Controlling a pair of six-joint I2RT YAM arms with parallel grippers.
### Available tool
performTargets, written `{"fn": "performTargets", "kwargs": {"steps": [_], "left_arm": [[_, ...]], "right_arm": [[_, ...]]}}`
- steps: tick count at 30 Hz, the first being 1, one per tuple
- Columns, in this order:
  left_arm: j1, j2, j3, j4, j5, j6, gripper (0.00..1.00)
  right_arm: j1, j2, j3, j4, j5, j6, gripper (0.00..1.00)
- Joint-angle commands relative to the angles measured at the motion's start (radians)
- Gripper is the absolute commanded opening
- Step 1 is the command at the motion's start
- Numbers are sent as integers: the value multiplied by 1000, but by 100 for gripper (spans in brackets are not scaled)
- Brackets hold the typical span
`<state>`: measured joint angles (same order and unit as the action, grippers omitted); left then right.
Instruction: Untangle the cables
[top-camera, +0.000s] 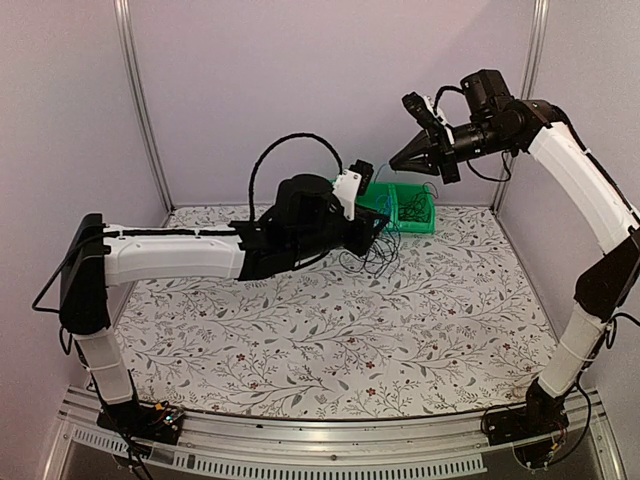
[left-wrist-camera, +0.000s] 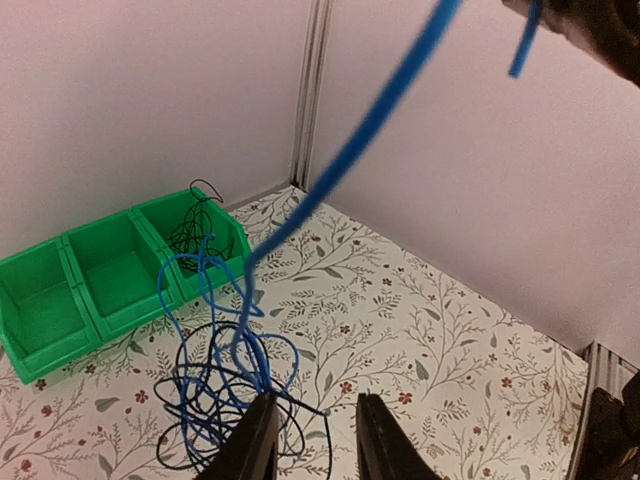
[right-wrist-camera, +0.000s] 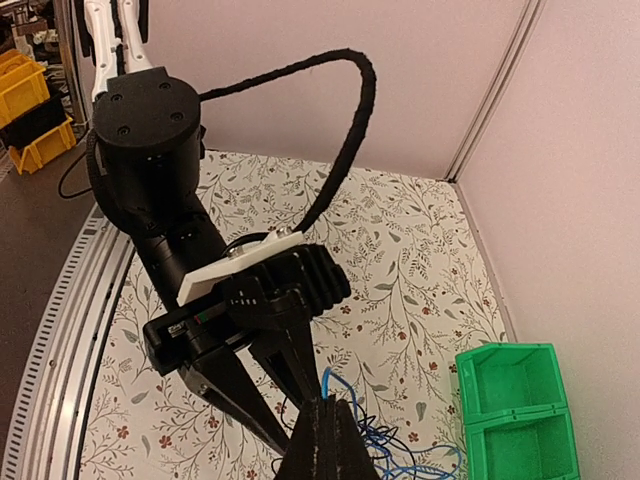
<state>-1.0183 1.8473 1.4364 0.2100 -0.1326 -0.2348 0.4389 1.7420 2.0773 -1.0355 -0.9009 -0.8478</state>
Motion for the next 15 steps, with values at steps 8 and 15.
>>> {"fn": "performTargets", "kwargs": {"steps": [8, 15], "left_arm": [[-31, -101, -52, 123, -43, 120, 42], [-36, 101, 0, 202, 98, 133, 28]], "right_arm": [[9, -54, -56, -9, -48, 72, 0], [9, -90, 51, 47, -85, 156, 0]]}}
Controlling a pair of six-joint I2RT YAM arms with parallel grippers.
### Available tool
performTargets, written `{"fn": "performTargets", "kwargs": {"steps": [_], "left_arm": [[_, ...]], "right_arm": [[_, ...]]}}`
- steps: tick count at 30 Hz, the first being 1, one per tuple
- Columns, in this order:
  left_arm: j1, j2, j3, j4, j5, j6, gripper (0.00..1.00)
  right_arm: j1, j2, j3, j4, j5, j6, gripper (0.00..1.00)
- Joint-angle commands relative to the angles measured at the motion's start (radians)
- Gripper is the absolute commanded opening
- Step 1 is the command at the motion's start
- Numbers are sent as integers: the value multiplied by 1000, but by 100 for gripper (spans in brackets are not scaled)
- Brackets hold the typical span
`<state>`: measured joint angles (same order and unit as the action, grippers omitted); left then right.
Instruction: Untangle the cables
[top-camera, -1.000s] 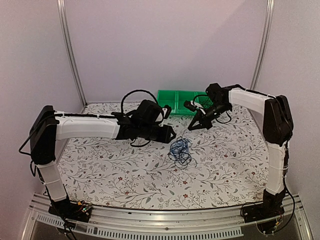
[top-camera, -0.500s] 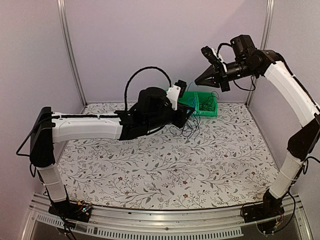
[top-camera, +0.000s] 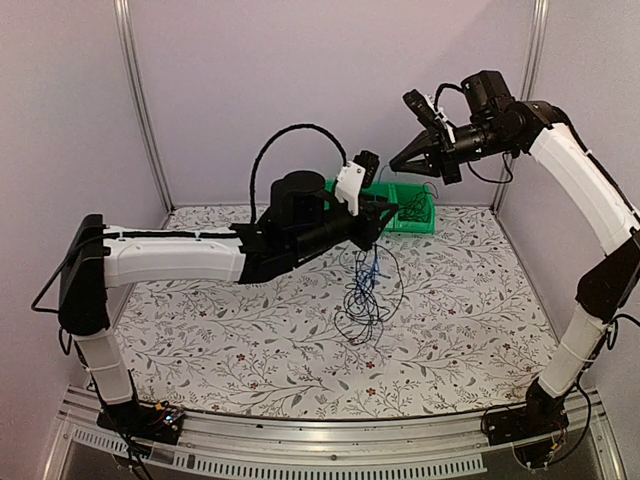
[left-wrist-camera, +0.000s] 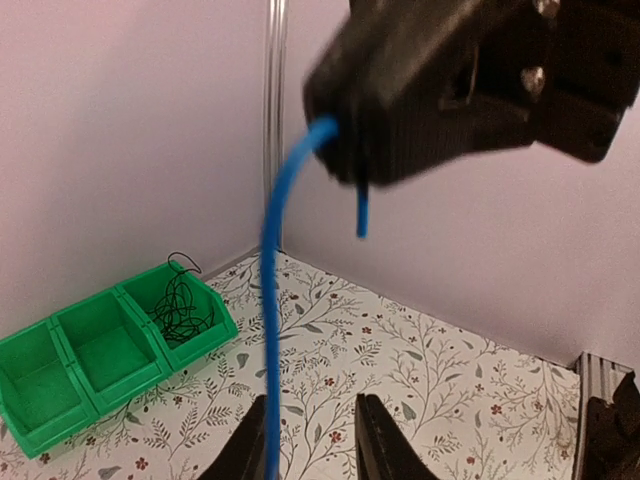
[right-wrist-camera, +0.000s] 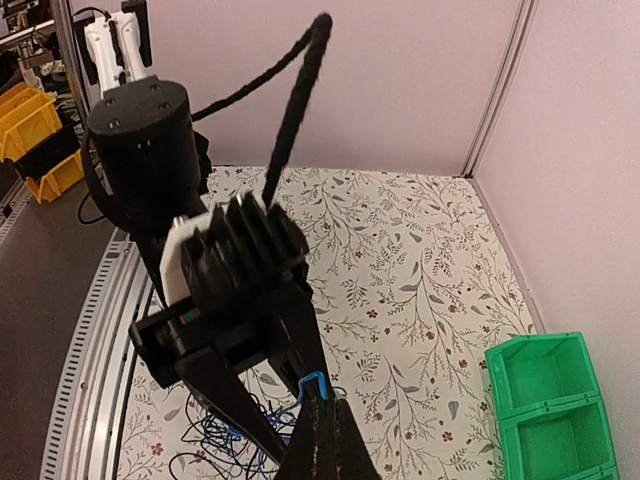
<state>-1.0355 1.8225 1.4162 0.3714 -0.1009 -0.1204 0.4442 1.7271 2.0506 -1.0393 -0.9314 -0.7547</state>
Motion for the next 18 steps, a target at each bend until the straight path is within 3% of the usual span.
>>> {"fn": "performTargets", "kwargs": {"steps": [1, 7, 18], "left_arm": [[-18, 152, 3, 58, 63, 5, 26], [-17, 240, -189, 170, 49, -134, 25], [-10, 178, -305, 67, 25, -198, 32]], "right_arm": [[4, -87, 91, 73, -58, 87, 0], [4, -193, 138, 261, -70, 241, 0], [1, -235, 219, 494, -45, 450, 0]]}}
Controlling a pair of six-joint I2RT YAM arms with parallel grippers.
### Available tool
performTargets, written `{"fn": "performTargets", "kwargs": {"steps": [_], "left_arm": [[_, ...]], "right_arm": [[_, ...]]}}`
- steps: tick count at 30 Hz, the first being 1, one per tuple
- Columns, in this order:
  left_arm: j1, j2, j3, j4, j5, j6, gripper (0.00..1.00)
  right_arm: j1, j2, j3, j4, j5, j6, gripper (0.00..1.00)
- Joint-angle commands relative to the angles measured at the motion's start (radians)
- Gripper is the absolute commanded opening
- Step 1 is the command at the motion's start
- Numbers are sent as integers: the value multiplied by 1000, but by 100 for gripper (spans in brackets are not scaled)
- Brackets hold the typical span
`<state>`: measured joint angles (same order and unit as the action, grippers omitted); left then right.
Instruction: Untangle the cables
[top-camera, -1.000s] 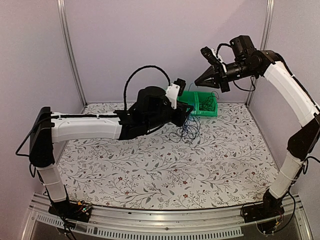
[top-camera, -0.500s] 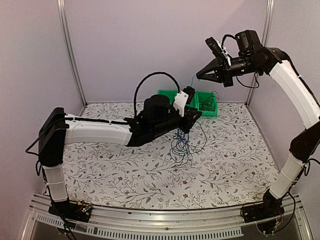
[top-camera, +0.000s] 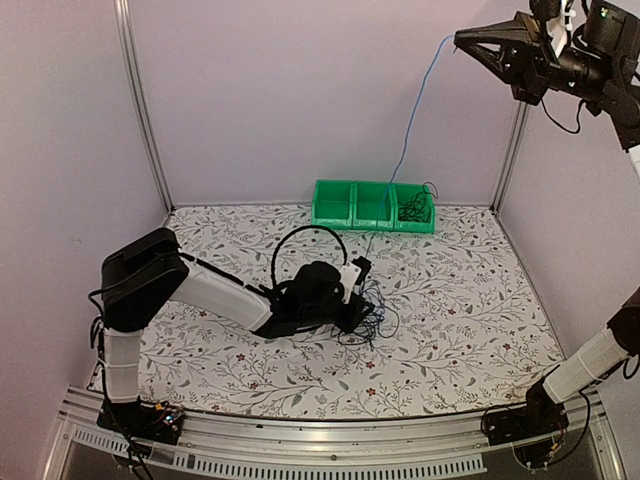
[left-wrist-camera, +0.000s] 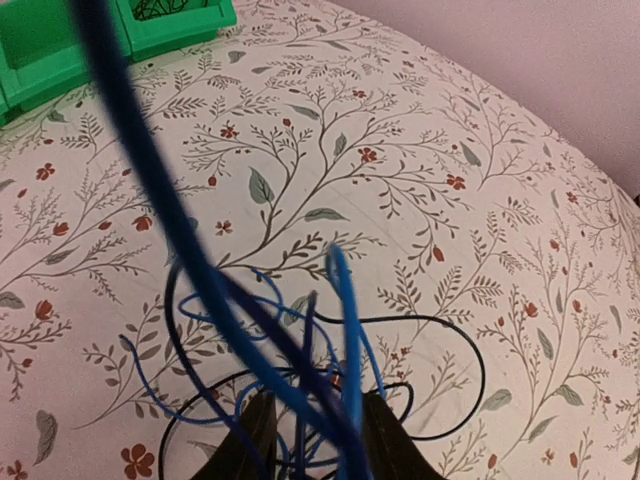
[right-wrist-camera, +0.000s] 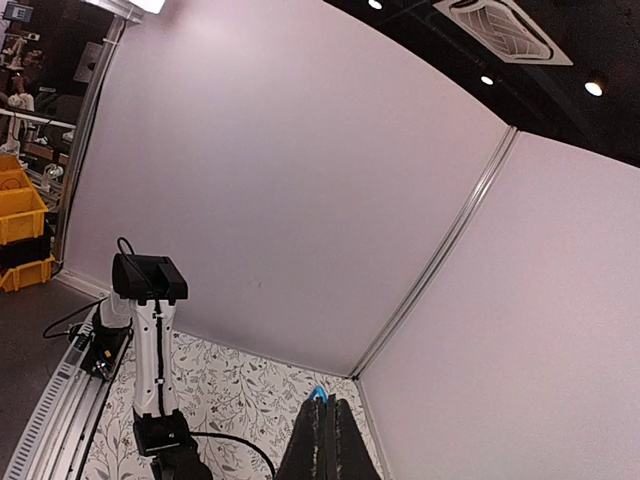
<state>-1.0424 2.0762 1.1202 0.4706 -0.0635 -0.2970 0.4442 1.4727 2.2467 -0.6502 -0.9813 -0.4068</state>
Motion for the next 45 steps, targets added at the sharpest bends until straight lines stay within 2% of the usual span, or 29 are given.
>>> {"fn": "performTargets", "kwargs": {"steps": [1, 9, 14, 18, 21, 24, 26, 30, 33, 36, 37, 40, 45], "left_arm": [[-3, -93, -13, -42, -16, -22, 33], [-1, -92, -74, -59, -37, -66, 35], [-11, -102, -93, -68, -72, -50, 41], [-11, -144, -116, -78, -79, -20, 41], [-10, -181, -122, -111, -80, 6, 38], [-11, -233, -157, -136, -61, 23, 28], [-16, -287, -182, -173, -94, 19, 26], [-50, -443, -215, -227, -158, 66, 40], [-73, -537, -171, -306, -205, 111, 48], [-85, -584, -72, -315, -254, 149, 75], [-87, -581, -36, -306, -249, 168, 78], [-82, -525, 98, -297, -213, 211, 80], [-81, -408, 281, -229, -203, 254, 75]], "right_arm": [[1, 20, 30, 124, 3, 117, 0], [-33, 25, 152, 446, 110, 266, 0], [-83, 78, 243, 573, 166, 310, 0], [-91, 84, 238, 563, 180, 270, 0], [-90, 71, 174, 556, 177, 270, 0], [-91, 55, 133, 541, 183, 247, 0], [-90, 53, 91, 507, 182, 209, 0], [-90, -20, -149, 455, 160, 114, 0], [-91, -84, -323, 438, 136, 57, 0], [-91, -122, -414, 414, 108, 54, 0], [-91, -128, -434, 412, 97, 55, 0], [-89, -135, -473, 420, 72, 73, 0], [-82, -125, -490, 414, 45, 94, 0]]}}
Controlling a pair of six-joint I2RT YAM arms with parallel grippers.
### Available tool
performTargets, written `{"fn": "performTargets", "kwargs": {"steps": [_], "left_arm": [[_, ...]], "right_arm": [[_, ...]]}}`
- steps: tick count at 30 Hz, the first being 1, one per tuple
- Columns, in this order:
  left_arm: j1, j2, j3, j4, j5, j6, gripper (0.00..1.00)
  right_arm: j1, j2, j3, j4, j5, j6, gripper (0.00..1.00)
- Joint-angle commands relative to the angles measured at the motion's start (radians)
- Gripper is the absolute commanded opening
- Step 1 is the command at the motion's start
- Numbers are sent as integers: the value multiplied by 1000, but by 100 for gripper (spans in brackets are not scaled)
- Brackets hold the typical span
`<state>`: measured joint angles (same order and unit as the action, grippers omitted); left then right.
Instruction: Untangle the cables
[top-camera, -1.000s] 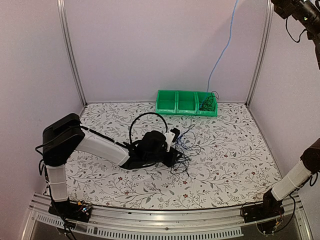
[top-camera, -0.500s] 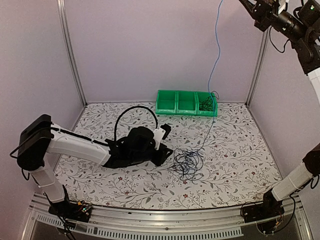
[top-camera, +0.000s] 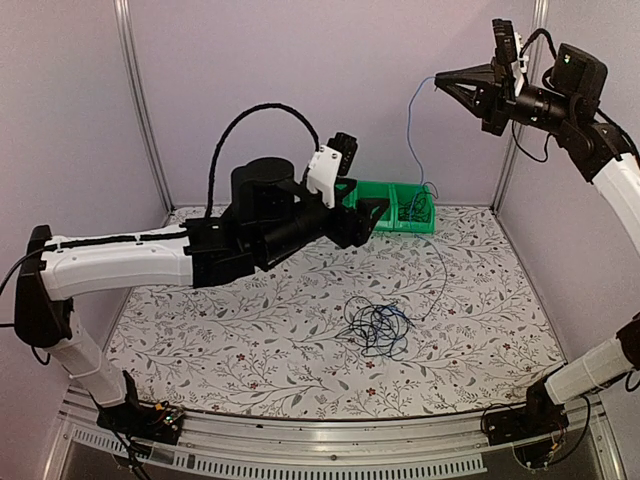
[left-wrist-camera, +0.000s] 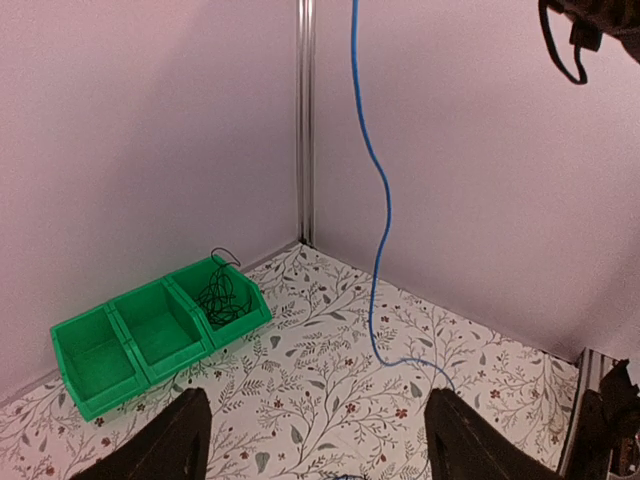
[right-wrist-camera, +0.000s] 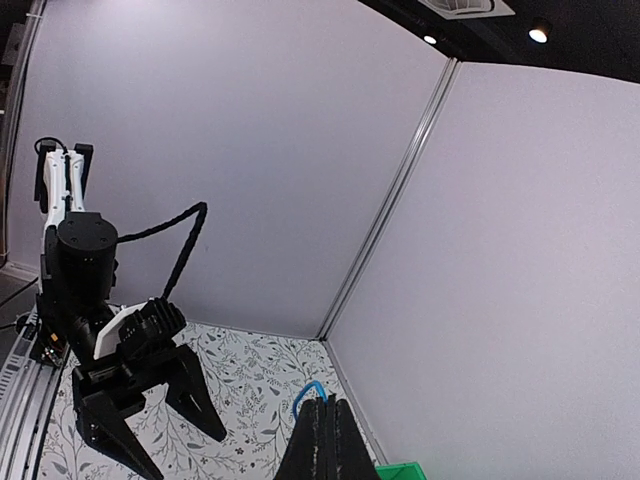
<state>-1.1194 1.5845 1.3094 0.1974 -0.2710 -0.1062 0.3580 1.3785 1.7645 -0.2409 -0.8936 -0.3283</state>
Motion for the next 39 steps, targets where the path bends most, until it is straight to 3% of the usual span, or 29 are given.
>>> {"fn": "performTargets", "kwargs": {"steps": [1, 7, 13, 18, 24, 28, 32, 39], "left_arm": [[-3, 105, 121, 58, 5, 62, 75], [21, 227, 293, 36, 127, 60, 66], [32, 267, 329, 45, 255, 59, 58], [38, 299, 365, 52, 282, 45, 55], [70, 320, 389, 100, 291, -16, 27], [88, 324, 392, 111, 294, -43, 24], [93, 329, 394, 116, 295, -56, 32], [95, 339, 425, 134, 331, -54, 14]], "right_arm": [[6, -29, -10, 2, -49, 17, 0], [25, -31, -25, 3, -61, 33, 0], [29, -38, -35, 4, -58, 41, 0], [29, -41, -39, 14, -57, 44, 0], [29, -42, -45, 19, -56, 46, 0], [29, -44, -53, 33, -62, 53, 0], [29, -45, -53, 47, -63, 65, 0], [29, -45, -69, 53, -59, 67, 0]]}}
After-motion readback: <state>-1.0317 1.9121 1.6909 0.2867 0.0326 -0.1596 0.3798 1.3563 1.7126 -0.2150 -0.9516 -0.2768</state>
